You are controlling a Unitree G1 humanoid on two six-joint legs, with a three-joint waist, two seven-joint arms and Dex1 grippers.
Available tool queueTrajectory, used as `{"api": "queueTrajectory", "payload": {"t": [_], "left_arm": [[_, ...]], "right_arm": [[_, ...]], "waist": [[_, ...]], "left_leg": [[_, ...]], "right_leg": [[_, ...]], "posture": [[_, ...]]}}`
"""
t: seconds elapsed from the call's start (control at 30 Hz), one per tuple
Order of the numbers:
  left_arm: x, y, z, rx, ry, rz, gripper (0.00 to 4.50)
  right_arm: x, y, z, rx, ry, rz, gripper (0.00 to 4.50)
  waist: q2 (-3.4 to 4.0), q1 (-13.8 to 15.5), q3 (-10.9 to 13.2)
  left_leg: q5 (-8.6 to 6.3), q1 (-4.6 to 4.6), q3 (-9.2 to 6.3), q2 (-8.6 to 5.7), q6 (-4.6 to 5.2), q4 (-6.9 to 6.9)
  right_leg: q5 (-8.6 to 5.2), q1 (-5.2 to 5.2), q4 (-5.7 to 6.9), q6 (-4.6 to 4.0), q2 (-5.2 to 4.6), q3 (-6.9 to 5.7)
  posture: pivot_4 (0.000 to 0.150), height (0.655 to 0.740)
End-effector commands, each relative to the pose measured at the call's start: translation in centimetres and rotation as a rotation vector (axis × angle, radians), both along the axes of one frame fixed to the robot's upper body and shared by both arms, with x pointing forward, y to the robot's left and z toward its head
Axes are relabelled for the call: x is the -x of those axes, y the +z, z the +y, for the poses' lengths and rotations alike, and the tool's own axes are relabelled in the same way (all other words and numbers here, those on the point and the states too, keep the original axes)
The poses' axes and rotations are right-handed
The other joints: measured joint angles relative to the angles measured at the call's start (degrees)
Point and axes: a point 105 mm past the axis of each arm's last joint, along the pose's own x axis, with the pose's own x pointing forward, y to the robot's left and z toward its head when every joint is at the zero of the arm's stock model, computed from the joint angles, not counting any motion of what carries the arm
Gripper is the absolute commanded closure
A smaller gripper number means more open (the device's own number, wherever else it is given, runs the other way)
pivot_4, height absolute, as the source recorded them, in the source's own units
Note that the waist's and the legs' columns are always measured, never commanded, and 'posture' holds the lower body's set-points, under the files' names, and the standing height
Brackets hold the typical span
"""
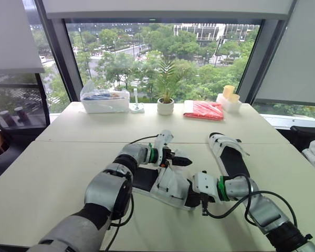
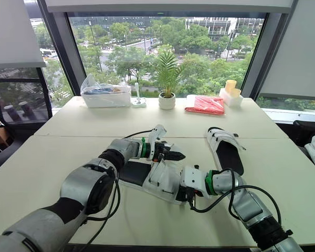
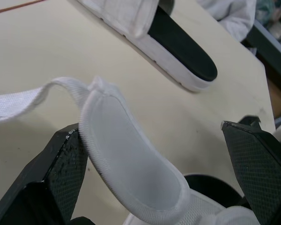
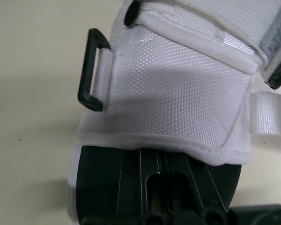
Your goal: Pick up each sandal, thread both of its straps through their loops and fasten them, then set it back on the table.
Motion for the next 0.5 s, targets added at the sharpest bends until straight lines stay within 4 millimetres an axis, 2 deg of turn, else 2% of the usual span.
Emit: {"api": "queueTrajectory", "payload": {"t": [0.03,0.07,0.17,0.3,0.4,0.5], "left_arm": [[-0.7,2.4,-1.5,0.090,0.059,-0.025,0.01],[-0.8,2.4,-1.6,0.096,0.072,-0.026,0.01],[-1.3,2.7,-1.7,0.122,0.136,-0.022,0.86],[-1.8,2.9,-1.4,0.148,0.188,-0.011,2.78],[-1.7,2.8,-1.2,0.145,0.177,-0.008,4.41],[-1.1,2.8,-0.9,0.152,0.102,0.003,4.47]], "right_arm": [[1.1,-3.2,-0.5,0.087,-0.015,0.109,4.50],[1.1,-3.2,-0.5,0.087,-0.015,0.109,4.50],[1.1,-3.2,-0.5,0.088,-0.015,0.109,4.50],[1.1,-3.2,-0.4,0.088,-0.016,0.110,4.50],[1.1,-3.2,-0.5,0.089,-0.017,0.110,4.50],[1.1,-3.2,-0.5,0.088,-0.019,0.111,4.50]], "waist": [[0.00,0.0,0.0],[-0.01,0.0,0.0],[-0.02,0.1,0.0],[-0.02,0.1,0.0],[-0.01,0.0,0.0],[-0.01,0.0,0.0]], "left_leg": [[0.00,0.00,0.00,-0.01,0.00,0.00],[0.00,0.00,0.00,-0.02,0.00,0.00],[0.00,0.00,0.00,-0.03,-0.01,0.00],[0.00,-0.01,0.00,-0.03,-0.01,0.00],[0.00,-0.02,0.00,-0.05,-0.02,-0.01],[0.01,-0.02,0.01,-0.05,-0.03,-0.03]], "right_leg": [[0.00,0.00,0.00,0.01,-0.01,0.00],[0.01,0.00,0.00,0.02,-0.03,0.00],[0.02,0.00,0.00,0.03,-0.04,0.00],[0.02,-0.01,0.00,0.04,-0.12,0.00],[0.02,-0.02,-0.01,0.04,-0.11,-0.01],[0.02,-0.04,-0.01,0.04,-0.06,-0.01]], "posture": [[0.150,0.7400],[0.150,0.7400],[0.150,0.7400],[0.150,0.7400],[0.150,0.7400],[0.150,0.7400]]}}
